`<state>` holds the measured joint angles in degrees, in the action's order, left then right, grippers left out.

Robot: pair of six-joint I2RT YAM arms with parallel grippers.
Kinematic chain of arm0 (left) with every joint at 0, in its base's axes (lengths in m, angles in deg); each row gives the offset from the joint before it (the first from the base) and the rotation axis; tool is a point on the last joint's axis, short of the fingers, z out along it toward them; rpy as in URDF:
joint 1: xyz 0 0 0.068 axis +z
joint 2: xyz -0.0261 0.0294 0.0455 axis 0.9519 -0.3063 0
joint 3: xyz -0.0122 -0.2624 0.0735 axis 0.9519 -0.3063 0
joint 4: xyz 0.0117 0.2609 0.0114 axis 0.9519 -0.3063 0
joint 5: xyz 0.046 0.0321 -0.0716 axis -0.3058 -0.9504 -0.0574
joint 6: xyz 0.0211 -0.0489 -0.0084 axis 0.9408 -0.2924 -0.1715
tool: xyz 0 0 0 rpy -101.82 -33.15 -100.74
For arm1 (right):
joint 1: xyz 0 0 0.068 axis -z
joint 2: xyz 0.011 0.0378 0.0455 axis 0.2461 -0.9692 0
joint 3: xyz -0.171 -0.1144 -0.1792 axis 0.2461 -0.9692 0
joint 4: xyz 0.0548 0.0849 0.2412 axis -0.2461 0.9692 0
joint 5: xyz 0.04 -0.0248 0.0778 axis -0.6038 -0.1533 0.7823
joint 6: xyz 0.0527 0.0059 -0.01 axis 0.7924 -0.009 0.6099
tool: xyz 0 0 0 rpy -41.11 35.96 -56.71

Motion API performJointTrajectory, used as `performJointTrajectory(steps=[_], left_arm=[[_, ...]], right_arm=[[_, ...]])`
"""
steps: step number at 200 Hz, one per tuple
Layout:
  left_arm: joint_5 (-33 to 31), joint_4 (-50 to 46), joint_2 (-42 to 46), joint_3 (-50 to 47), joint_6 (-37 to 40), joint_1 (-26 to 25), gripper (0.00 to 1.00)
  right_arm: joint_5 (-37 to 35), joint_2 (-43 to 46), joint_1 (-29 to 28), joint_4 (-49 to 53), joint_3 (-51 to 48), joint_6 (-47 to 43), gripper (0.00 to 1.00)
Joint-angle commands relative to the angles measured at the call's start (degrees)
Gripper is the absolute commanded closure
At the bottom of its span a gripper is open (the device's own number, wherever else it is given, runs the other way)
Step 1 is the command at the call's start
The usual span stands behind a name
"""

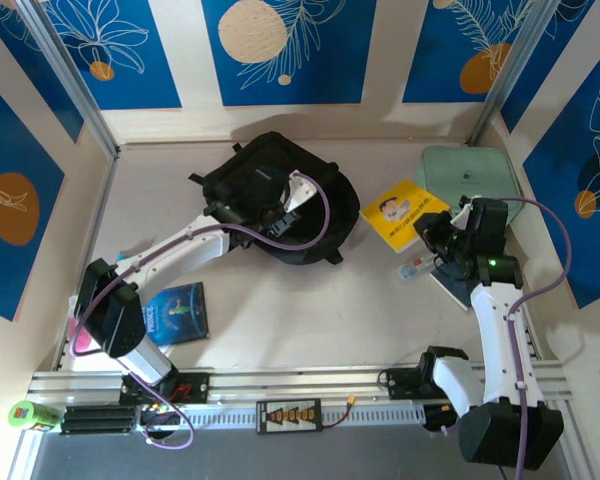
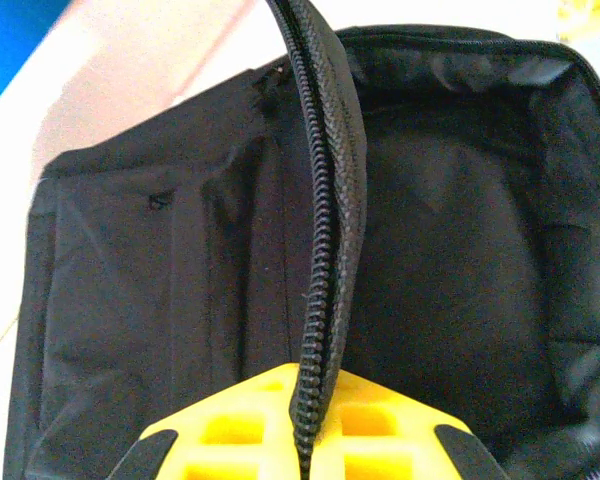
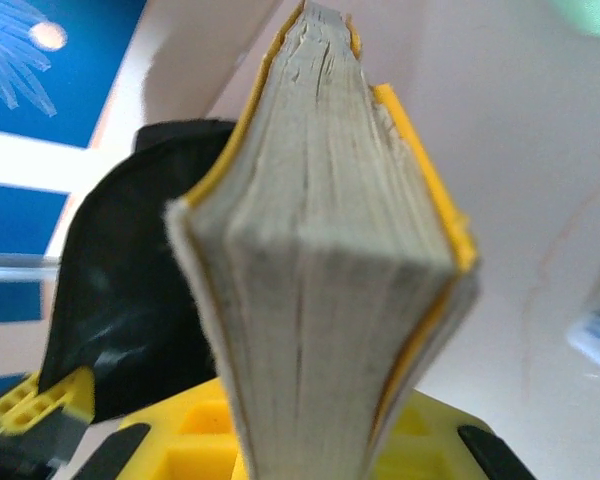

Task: Pack the student bag
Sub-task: Place the book in the student bag.

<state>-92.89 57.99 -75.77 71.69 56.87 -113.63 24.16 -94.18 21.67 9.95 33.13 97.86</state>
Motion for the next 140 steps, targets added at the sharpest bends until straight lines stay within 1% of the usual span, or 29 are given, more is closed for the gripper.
performJointTrajectory(steps=[1,17,49,71,91,114,140], left_arm=[[-2.5,10.7,2.9,-3.2,-2.9,0.6,1.0],[-1.0,14.2,4.3,-5.7,-2.5,0.5,1.0],[2.3,20.8,6.7,-11.2,-1.5,0.5,1.0],[3.3,24.3,8.3,-13.9,-1.7,0.6,1.0],[3.0,27.3,9.4,-15.7,-2.5,0.5,1.0],[4.4,30.0,10.5,-17.6,-2.0,0.5,1.0],[7.6,29.8,11.5,-18.0,-0.3,0.5,1.0]], right_arm=[[10.9,0.1,-2.6,-8.6,-1.0,2.5,0.94],[11.8,-0.6,-5.2,-11.2,-1.8,4.6,0.94],[9.5,-3.0,-9.6,-13.6,-1.6,6.5,0.94],[6.4,-4.5,-12.3,-12.8,-0.6,7.4,0.94],[3.4,-5.7,-13.2,-11.3,-0.9,9.9,0.94],[3.9,-8.1,-14.3,-12.9,-2.1,12.7,0.94],[7.5,-12.8,-16.7,-20.0,-1.6,15.8,0.93]])
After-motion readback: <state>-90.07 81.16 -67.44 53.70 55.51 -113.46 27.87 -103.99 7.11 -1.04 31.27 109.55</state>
